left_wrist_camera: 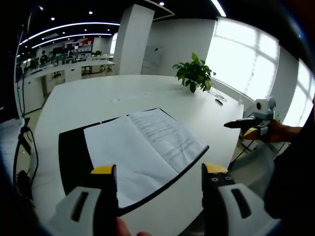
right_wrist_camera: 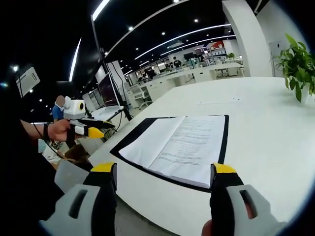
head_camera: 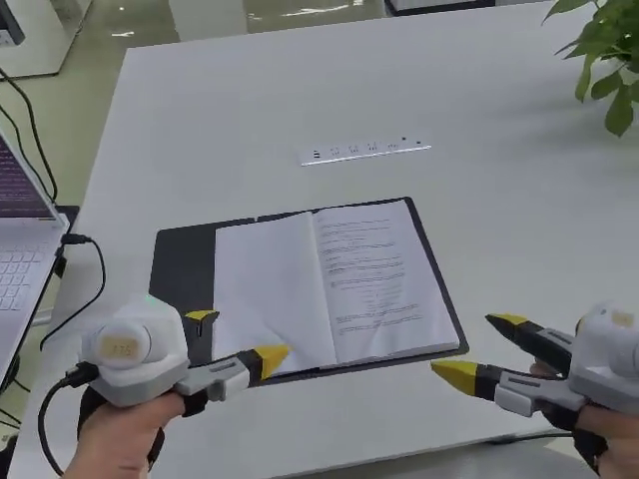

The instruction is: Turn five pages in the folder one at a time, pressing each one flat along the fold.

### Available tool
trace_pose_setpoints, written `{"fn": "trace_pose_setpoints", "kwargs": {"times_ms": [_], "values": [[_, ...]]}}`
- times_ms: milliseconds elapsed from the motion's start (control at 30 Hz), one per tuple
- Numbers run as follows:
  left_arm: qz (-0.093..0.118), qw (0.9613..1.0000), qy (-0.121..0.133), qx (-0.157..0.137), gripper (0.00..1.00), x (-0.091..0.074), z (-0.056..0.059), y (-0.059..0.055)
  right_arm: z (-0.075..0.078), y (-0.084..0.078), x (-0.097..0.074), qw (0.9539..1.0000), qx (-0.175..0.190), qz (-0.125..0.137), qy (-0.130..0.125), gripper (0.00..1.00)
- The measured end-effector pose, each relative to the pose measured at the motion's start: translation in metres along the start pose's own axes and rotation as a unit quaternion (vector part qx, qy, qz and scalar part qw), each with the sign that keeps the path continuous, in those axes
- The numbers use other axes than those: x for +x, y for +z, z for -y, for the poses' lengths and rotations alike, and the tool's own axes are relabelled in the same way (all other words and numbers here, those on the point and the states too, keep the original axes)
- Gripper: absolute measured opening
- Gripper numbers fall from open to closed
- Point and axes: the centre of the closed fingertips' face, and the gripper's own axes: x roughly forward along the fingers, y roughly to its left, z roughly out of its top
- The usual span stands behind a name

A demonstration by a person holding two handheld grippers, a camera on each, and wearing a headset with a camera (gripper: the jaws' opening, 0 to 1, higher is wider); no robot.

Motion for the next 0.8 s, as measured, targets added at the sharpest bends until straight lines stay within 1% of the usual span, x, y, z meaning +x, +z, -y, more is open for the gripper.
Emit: {"fn": "trace_pose_setpoints", "kwargs": {"times_ms": [100,133,167,200,233,267,300,400,433,467,500,600,667,700,800], "values": [[-0.013,0.9998,-0.011,0.012,0.69,0.009,0.010,-0.002,0.002,0.002,-0.004,1.0000,0.004,0.008,0.000,0.78],[-0.018,0.9996,-0.017,0.016,0.69,0.013,0.015,-0.002,0.002,0.002,-0.005,0.9999,0.006,0.012,0.001,0.79],[-0.020,0.9994,-0.021,0.018,0.69,0.017,0.017,-0.003,0.003,0.003,-0.005,0.9999,0.007,0.014,0.001,0.79],[-0.022,0.9992,-0.026,0.021,0.69,0.021,0.021,-0.003,0.003,0.002,-0.006,0.9998,0.009,0.016,0.001,0.79],[-0.023,0.9991,-0.028,0.023,0.69,0.022,0.023,-0.002,0.004,0.001,-0.007,0.9998,0.010,0.018,0.000,0.80],[-0.027,0.9987,-0.033,0.028,0.69,0.027,0.029,-0.001,0.005,0.001,-0.008,0.9998,0.012,0.019,-0.001,0.80],[-0.029,0.9984,-0.036,0.031,0.69,0.030,0.032,-0.001,0.006,0.000,-0.008,0.9997,0.014,0.020,-0.002,0.80],[-0.038,0.9966,-0.055,0.048,0.68,0.041,0.044,0.000,0.010,0.000,-0.012,0.9994,0.022,0.025,-0.008,0.79],[-0.042,0.9960,-0.059,0.052,0.69,0.044,0.047,0.000,0.011,0.000,-0.014,0.9993,0.025,0.026,-0.009,0.79],[-0.050,0.9950,-0.061,0.062,0.69,0.049,0.049,-0.001,0.012,0.001,-0.015,0.9992,0.026,0.029,-0.010,0.79],[-0.051,0.9945,-0.063,0.065,0.69,0.052,0.050,0.000,0.013,0.001,-0.016,0.9991,0.027,0.031,-0.011,0.79],[-0.058,0.9936,-0.071,0.066,0.69,0.062,0.056,0.001,0.015,-0.002,-0.019,0.9988,0.032,0.035,-0.011,0.79],[-0.067,0.9918,-0.077,0.077,0.69,0.069,0.062,0.001,0.016,-0.004,-0.022,0.9987,0.034,0.036,-0.012,0.79],[-0.069,0.9908,-0.081,0.083,0.69,0.073,0.066,0.002,0.016,-0.006,-0.023,0.9985,0.038,0.039,-0.011,0.80],[-0.076,0.9887,-0.088,0.094,0.69,0.083,0.074,0.005,0.017,-0.009,-0.025,0.9982,0.043,0.041,-0.009,0.80]]}}
